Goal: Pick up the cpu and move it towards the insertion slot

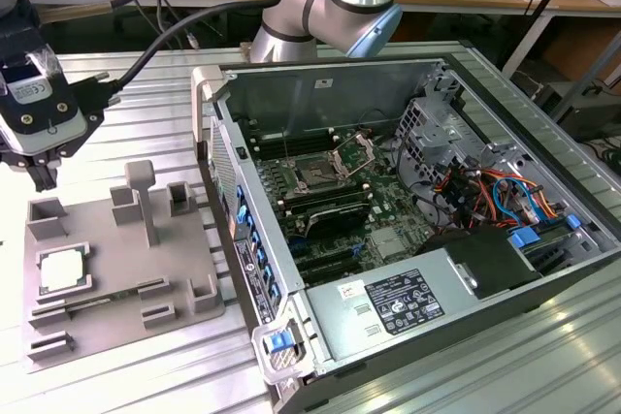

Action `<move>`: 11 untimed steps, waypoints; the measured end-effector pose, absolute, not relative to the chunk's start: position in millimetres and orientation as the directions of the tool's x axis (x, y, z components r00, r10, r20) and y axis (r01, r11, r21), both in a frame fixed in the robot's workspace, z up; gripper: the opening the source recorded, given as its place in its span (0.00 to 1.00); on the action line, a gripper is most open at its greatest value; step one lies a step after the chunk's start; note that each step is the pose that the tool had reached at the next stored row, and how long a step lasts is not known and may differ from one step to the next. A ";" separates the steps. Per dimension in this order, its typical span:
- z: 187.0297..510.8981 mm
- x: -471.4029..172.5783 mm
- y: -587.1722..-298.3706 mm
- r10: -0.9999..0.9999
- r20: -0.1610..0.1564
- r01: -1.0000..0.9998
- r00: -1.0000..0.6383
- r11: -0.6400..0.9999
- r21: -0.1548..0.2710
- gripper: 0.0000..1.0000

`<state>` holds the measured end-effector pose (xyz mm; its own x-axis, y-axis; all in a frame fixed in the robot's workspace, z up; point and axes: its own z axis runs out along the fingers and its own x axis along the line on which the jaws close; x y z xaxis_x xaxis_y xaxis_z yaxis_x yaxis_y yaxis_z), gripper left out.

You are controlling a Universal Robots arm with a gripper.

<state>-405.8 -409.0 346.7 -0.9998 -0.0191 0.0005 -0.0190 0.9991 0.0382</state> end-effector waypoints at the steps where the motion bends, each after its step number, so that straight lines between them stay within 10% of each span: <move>1: 346.3 -405.8 -409.0 -0.019 0.001 -0.019 -1.000 0.999 0.038 0.11; 11: 344.4 -405.8 -409.1 -0.019 0.001 -0.019 -1.000 0.999 0.038 0.11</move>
